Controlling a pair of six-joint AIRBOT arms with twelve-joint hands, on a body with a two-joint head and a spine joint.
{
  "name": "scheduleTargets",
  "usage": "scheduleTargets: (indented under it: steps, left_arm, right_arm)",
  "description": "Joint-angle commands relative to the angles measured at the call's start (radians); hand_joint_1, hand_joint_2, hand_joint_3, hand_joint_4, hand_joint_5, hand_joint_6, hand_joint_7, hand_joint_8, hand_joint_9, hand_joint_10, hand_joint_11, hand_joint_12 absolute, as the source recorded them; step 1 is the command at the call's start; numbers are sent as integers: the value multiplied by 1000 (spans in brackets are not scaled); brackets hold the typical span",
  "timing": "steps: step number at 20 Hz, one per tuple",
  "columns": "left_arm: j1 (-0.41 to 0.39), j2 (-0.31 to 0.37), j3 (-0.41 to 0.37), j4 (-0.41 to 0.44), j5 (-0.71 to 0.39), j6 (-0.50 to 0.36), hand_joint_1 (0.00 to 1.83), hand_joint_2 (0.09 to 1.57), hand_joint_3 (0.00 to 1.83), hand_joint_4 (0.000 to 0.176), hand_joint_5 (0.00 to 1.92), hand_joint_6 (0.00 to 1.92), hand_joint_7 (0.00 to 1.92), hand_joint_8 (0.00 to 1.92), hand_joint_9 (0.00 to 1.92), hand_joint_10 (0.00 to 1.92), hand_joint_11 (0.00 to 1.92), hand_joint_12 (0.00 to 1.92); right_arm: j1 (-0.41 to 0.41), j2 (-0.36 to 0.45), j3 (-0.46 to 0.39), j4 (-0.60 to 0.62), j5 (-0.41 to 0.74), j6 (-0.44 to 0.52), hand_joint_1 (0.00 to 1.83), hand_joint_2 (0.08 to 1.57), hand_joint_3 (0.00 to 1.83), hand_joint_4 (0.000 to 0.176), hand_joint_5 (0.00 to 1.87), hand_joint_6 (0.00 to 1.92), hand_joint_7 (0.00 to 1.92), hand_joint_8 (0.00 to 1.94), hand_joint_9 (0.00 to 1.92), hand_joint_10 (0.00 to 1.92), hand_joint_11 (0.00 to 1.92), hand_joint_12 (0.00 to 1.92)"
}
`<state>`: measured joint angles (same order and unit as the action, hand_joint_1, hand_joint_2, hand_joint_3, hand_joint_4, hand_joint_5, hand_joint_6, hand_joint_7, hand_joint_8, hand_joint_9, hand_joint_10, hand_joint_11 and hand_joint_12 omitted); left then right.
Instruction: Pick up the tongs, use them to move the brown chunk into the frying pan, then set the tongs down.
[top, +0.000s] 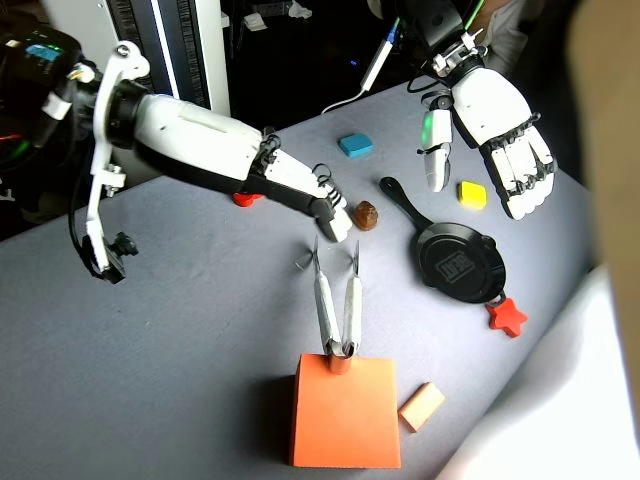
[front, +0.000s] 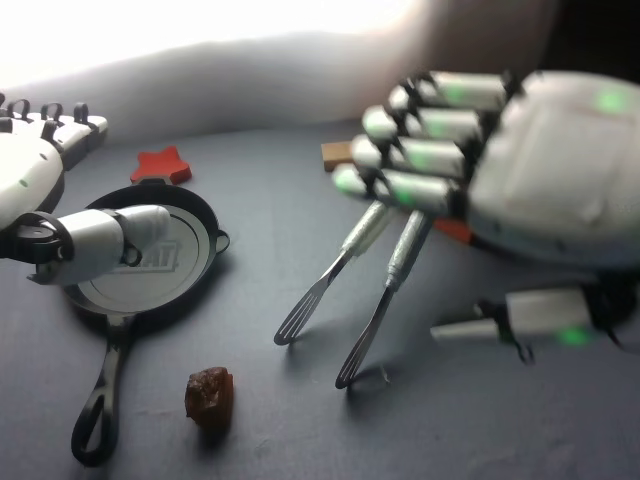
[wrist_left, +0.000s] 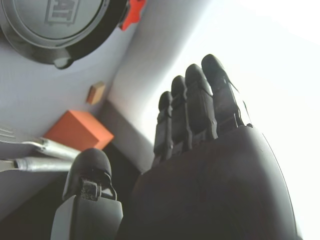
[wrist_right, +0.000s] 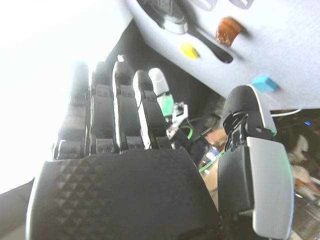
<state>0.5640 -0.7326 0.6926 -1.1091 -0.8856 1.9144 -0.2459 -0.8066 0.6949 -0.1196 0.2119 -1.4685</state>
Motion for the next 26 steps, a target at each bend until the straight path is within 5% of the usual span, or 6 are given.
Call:
scheduleTargets:
  steps: [1, 3, 5, 9, 17, 26]
  left_arm:
    - [-8, 12, -1, 50, -83, 4, 0, 1182, 0, 0, 98, 0, 123, 0, 121, 0, 0, 340]
    - [-8, 12, -4, 38, -84, 4, 0, 1168, 0, 0, 54, 1, 115, 0, 78, 5, 0, 226]
    - [-9, 12, -6, 38, -93, 4, 0, 1171, 0, 0, 22, 0, 89, 0, 66, 3, 0, 185]
    - [-7, 12, -5, 38, -94, 4, 0, 1174, 0, 0, 22, 2, 90, 3, 80, 4, 0, 205]
    - [-5, 12, -19, -2, -47, 22, 0, 1186, 3, 0, 7, 3, 61, 2, 51, 2, 0, 139]
    - [-14, 12, -36, -9, -76, 48, 0, 1197, 0, 0, 7, 0, 53, 0, 45, 3, 0, 108]
  right_arm:
    - [29, -12, 16, 1, 58, -7, 375, 977, 0, 0, 114, 0, 154, 0, 138, 0, 0, 525]
    - [50, -66, 60, 1, -13, -6, 638, 935, 0, 0, 55, 0, 87, 0, 76, 0, 0, 286]
    - [60, -130, 112, 1, -73, 8, 717, 908, 0, 0, 3, 0, 18, 0, 7, 0, 0, 27]
    - [75, -219, 188, 1, -172, 43, 955, 841, 0, 0, 0, 0, 0, 0, 0, 0, 0, 0]
    - [153, -375, 386, 2, -437, 104, 960, 865, 0, 0, 0, 0, 0, 0, 0, 0, 0, 0]
    - [121, -433, 439, -2, -399, -41, 929, 864, 0, 0, 0, 0, 0, 0, 0, 0, 0, 0]
